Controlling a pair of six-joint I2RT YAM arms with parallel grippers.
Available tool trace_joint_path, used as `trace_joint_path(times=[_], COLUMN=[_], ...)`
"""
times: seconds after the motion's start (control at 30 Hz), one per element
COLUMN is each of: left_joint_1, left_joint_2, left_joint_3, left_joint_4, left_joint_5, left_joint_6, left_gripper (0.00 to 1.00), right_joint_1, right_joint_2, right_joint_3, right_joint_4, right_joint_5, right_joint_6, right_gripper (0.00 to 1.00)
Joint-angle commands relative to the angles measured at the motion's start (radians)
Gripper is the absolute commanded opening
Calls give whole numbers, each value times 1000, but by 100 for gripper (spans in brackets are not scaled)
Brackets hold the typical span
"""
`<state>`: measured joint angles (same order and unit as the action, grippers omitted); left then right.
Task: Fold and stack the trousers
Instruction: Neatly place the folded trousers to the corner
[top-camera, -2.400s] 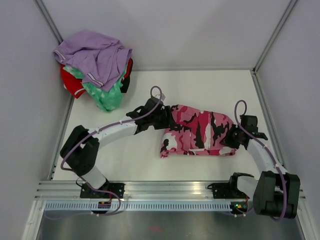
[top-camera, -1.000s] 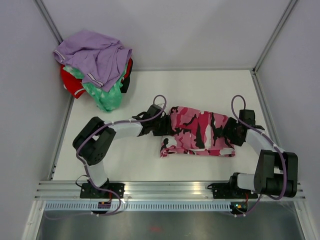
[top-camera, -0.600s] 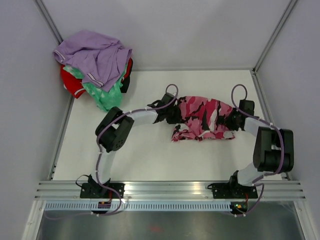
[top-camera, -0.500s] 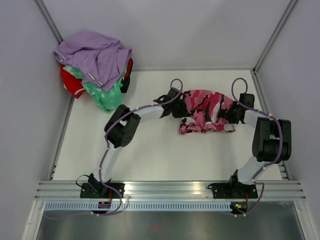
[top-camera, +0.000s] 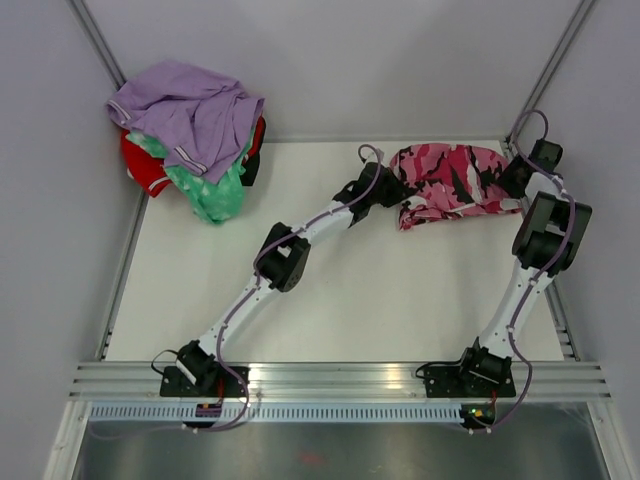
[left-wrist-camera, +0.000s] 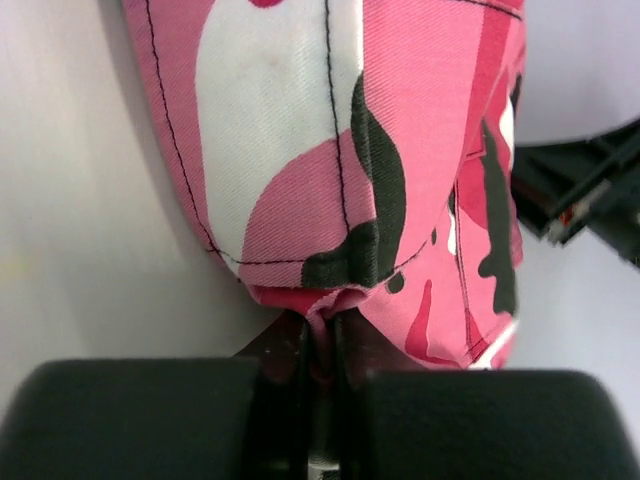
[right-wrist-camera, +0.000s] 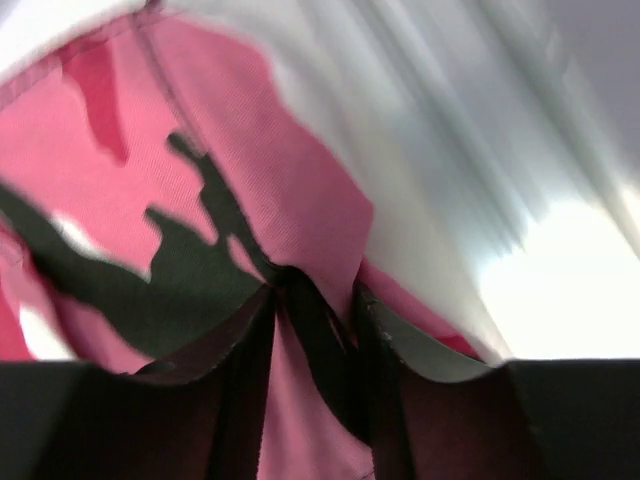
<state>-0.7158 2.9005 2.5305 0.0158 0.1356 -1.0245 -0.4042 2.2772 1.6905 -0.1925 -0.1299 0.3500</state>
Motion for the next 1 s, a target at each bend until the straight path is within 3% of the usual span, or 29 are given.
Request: trace_joint_path(times=[0.0,0.03,0.13,0.23,0.33,0.4,0.5,0.6,0.63,0.7,0.77,0.87,0.97], left_joint_1=[21,26,44,73,114,136,139,141,141,142,148,151,153], left_joint_2=[20,16,-46,-165,-317,-457,-637,-959,-1130,-1295,-1526,-1804,-1980], left_joint_3=[50,50,51,22,-67,-175,-324,-726,-798,-979,-1073,-1232,-1381], left_joint_4=[108,136,135,70,-44,-121,-276,-303,-313,-396,-471,-602,-688], left_joint_5=[-59,-38,-10,39,85,98,36,-52,-73,-131,-189,-241,-258], left_joint_6=[-23,18,117,219,276,367,483,637,656,693,696,698,686], left_gripper=[14,29,61,76,78,79,83,88,89,93,99,100,100], right_joint_1=[-8,-8,-8,7,60,120,185,205,205,205,206,206,206], right_joint_2=[109,119,69,-60,-215,-335,-511,-741,-805,-990,-1169,-1357,-1491], right_joint_3=[230,277,328,256,134,97,16,-155,-248,-339,-477,-613,-704], right_joint_4=[-145,-168,-190,-125,-79,-100,-153,-101,-72,-55,-42,-74,-152], right_joint_5=[13,7,-52,-151,-212,-235,-267,-292,-303,-320,-320,-330,-353], right_joint_6=[-121,-123,-109,-75,-88,-114,-125,-61,-46,-8,26,58,40], right_gripper=[48,50,58,71,82,84,97,98,98,98,98,98,98])
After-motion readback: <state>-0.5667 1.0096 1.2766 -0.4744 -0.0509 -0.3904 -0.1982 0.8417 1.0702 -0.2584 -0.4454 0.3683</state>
